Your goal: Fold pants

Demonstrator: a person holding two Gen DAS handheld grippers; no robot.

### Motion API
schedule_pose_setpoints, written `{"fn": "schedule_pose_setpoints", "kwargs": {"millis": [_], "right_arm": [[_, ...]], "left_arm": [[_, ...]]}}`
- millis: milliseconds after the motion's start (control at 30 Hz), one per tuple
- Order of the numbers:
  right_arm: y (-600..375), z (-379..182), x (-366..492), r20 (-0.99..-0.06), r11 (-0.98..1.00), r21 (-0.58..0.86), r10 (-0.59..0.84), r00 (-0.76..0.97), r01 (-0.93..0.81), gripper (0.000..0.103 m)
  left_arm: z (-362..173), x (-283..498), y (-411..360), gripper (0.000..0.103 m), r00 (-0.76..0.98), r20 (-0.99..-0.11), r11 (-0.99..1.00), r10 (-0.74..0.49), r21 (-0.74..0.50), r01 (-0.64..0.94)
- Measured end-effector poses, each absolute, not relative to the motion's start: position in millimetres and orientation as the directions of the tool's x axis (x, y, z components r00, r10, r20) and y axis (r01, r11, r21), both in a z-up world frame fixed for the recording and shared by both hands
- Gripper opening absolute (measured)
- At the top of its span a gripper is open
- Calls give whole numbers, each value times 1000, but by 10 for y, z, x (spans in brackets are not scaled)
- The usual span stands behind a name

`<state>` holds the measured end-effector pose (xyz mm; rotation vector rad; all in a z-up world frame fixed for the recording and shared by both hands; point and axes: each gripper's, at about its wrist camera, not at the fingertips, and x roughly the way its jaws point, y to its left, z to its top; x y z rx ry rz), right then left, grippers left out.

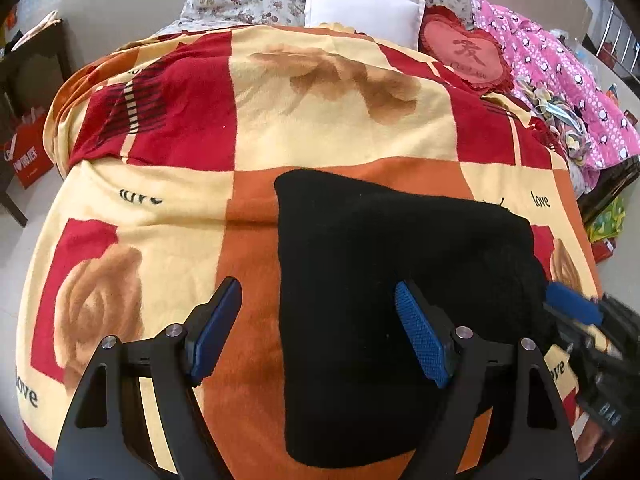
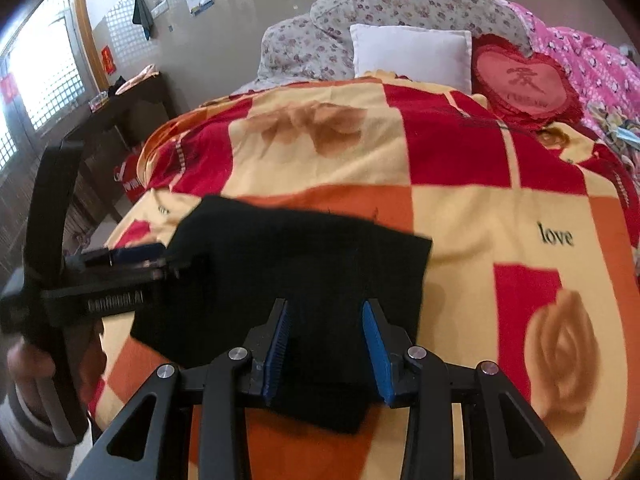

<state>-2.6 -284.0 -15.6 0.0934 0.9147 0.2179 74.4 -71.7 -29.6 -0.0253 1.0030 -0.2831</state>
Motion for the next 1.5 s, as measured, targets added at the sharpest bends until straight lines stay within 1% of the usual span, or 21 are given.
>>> {"fn": "schedule_pose_setpoints", "kwargs": {"millis": [133,267,367,433,533,633,667,700,800,1133,1233,1267,1300,1367,1500], "right_arm": [[-2815,-334,-140,-780,978,156,207,590,-137,37],[-2798,-312,-188,-786,980,140,196,587,-140,37],[-2885,-194,-208,-772,973,184,231,592,-140,37],[-2927,-131,-228,-757,972,197,233,611,-125,37],[-2956,-161,-227,-762,973,202,230,606,-116,38],[-3059,-181,-214,-744,957,273,274,609,-98,38],[-3120,-171,-203,-731,950,304,283,621,-76,41],[-3156,-170,-193,-726,946,319,285,626,-62,47],[-3226,-207,-123,-733,935,353,300,610,-35,49],[-3205,-209,-24,-747,946,323,276,605,-33,49],[-3286,-247,-8,-743,942,336,272,611,-10,49],[-3330,-267,-2,-739,937,350,275,615,2,52],[-3381,-299,6,-735,928,372,286,615,13,57],[-3470,-382,38,-734,908,418,318,600,30,63],[-3577,-543,89,-713,860,508,390,583,45,65]], "left_arm": [[-299,687,-714,80,507,-826,963,-248,-155,219],[-283,651,-721,80,512,-825,965,-239,-145,218],[-255,617,-707,80,516,-823,966,-237,-141,219],[-249,607,-705,80,516,-823,966,-237,-142,217],[-241,591,-696,80,514,-823,965,-242,-148,216],[-229,569,-673,80,514,-823,965,-242,-149,215],[-227,563,-668,80,515,-822,966,-242,-152,211],[-224,561,-647,80,514,-822,965,-246,-159,207],[-225,560,-607,80,509,-822,964,-257,-178,198],[-249,577,-619,80,495,-828,960,-265,-181,212],[-243,564,-575,80,483,-827,954,-289,-203,222],[-238,558,-537,80,479,-823,949,-305,-221,225],[-235,554,-516,80,477,-821,946,-315,-232,226],[-246,554,-475,80,465,-818,938,-337,-252,237],[-371,594,-399,80,423,-828,927,-369,-293,235]]}}
